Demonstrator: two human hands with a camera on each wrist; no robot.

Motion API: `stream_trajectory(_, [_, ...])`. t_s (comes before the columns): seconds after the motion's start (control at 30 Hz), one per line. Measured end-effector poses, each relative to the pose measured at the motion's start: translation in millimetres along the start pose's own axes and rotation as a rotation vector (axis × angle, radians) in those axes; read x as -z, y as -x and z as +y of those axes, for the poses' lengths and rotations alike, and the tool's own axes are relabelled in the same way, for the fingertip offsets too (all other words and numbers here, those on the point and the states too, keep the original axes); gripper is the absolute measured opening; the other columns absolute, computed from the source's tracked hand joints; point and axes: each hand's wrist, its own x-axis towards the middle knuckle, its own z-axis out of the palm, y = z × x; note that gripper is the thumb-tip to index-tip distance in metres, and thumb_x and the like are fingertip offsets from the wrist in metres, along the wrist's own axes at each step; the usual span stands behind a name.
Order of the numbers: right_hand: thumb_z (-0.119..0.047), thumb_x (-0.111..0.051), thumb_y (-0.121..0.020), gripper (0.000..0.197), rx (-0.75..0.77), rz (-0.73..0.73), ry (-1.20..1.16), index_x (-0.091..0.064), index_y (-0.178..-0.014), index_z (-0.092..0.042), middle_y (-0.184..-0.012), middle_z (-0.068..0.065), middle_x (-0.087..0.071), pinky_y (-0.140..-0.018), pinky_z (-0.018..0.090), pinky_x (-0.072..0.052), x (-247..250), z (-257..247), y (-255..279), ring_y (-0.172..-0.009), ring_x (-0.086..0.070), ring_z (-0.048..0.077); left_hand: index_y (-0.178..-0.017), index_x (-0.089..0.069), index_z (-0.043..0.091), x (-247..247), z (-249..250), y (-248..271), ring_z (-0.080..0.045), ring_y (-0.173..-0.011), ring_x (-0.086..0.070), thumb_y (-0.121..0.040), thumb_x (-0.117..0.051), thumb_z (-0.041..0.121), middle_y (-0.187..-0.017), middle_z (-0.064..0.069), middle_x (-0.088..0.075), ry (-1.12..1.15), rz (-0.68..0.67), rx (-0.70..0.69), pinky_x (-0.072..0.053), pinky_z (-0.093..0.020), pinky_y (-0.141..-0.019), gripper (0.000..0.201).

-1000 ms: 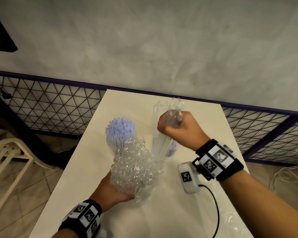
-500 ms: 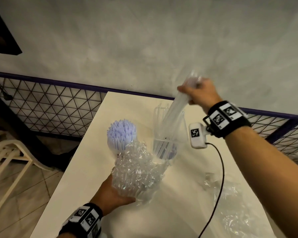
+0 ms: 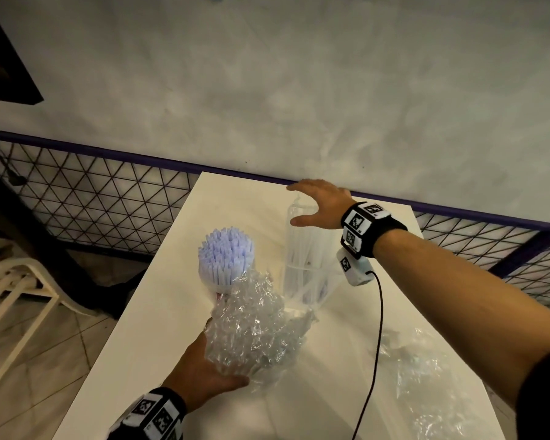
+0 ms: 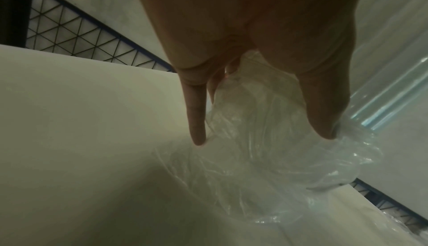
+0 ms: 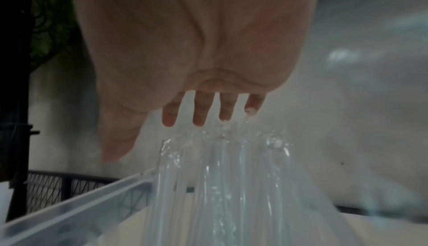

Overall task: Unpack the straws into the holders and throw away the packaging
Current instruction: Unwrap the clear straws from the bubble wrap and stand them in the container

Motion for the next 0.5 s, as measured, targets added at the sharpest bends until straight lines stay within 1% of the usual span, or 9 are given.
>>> stream_trajectory(0.1, [-0.057, -0.056, -0.092, 0.041, -0.002, -0.036, 0.061, -0.055, -0.131, -0.045, -0.143, -0.013, -0.053, -0.108, 0.041, -0.032, 0, -5, -12, -0.131, -0.048, 0.019, -0.131, -0.048, 0.020, -1, 3, 2, -0.001, -0.099, -0.067, -0.041, -0.098, 0.020, -0.113, 0.003, -0.070, -0.015, 0.001, -0.007, -0.050, -0.009, -0.077, 0.102])
stream_trajectory(0.17, [-0.036, -0.060, -0.094, 0.023, -0.008, 0.001, 0.023, -0.068, -0.115, -0.034, -0.129, -0.007, -0.064, -0.100, 0.035, -0.043, 2, -4, -18, -0.119, -0.057, 0.022, -0.131, -0.048, 0.018, -1, 3, 2, 0.004, -0.096, -0.067, -0.046, -0.096, 0.011, -0.112, 0.002, -0.069, -0.010, 0.009, -0.010, -0.049, -0.004, -0.070, 0.098])
stream_trajectory(0.2, [-0.021, -0.061, -0.092, 0.022, -0.015, 0.029, -0.032, -0.071, -0.111, -0.027, -0.123, -0.003, -0.067, -0.096, 0.031, -0.047, 2, -1, -21, -0.114, -0.060, 0.022, -0.131, -0.047, 0.018, -1, 3, 2, 0.004, -0.097, -0.066, -0.046, -0.096, 0.012, -0.113, 0.002, -0.069, -0.014, 0.010, -0.017, -0.049, -0.003, -0.070, 0.098])
stream_trajectory(0.23, [-0.008, -0.060, -0.088, 0.028, -0.033, 0.049, -0.091, -0.072, -0.109, -0.022, -0.118, 0.000, -0.069, -0.092, 0.028, -0.048, 3, 3, -22, -0.111, -0.062, 0.022, -0.133, -0.047, 0.019, -1, 1, 1, 0.002, -0.099, -0.066, -0.044, -0.097, 0.018, -0.114, 0.003, -0.068, -0.024, 0.012, -0.020, -0.049, -0.004, -0.072, 0.102])
stream_trajectory(0.3, [0.007, -0.054, -0.082, 0.043, -0.068, 0.049, -0.153, -0.070, -0.112, -0.018, -0.117, 0.004, -0.068, -0.088, 0.024, -0.047, 7, 10, -21, -0.110, -0.063, 0.022, -0.134, -0.046, 0.023, 0, -1, 1, -0.001, -0.105, -0.064, -0.038, -0.098, 0.035, -0.117, 0.007, -0.067, -0.049, 0.014, -0.037, -0.049, -0.009, -0.082, 0.110])
stream_trajectory(0.33, [0.010, -0.053, -0.081, 0.048, -0.073, 0.023, -0.148, -0.069, -0.115, -0.019, -0.120, 0.004, -0.067, -0.089, 0.024, -0.047, 8, 14, -20, -0.114, -0.061, 0.022, -0.133, -0.048, 0.024, 0, -1, 1, -0.001, -0.105, -0.064, -0.036, -0.097, 0.038, -0.116, 0.008, -0.068, -0.056, 0.014, -0.043, -0.049, -0.012, -0.085, 0.110])
stream_trajectory(0.4, [0.006, -0.059, -0.083, 0.049, -0.067, -0.007, -0.105, -0.066, -0.121, -0.023, -0.130, 0.003, -0.061, -0.096, 0.029, -0.045, 8, 19, -17, -0.123, -0.054, 0.024, -0.130, -0.050, 0.025, 0, 0, 0, 0.000, -0.103, -0.065, -0.038, -0.097, 0.034, -0.113, 0.008, -0.070, -0.052, 0.010, -0.048, -0.049, -0.010, -0.082, 0.104])
stream_trajectory(0.47, [-0.011, -0.069, -0.085, 0.041, -0.045, 0.065, -0.098, -0.064, -0.122, -0.027, -0.132, 0.004, -0.056, -0.103, 0.040, -0.043, 13, 21, -8, -0.122, -0.052, 0.026, -0.129, -0.051, 0.025, -1, 2, 1, 0.001, -0.102, -0.066, -0.039, -0.098, 0.029, -0.112, 0.008, -0.070, -0.051, 0.012, -0.062, -0.049, -0.008, -0.078, 0.101])
stream_trajectory(0.5, [-0.020, -0.071, -0.085, 0.034, -0.041, 0.114, -0.119, -0.064, -0.118, -0.027, -0.125, 0.004, -0.058, -0.101, 0.042, -0.045, 18, 22, -1, -0.116, -0.054, 0.026, -0.129, -0.051, 0.025, -1, 3, 2, 0.001, -0.101, -0.065, -0.039, -0.097, 0.028, -0.111, 0.008, -0.070, -0.052, 0.013, -0.068, -0.049, -0.007, -0.077, 0.101])
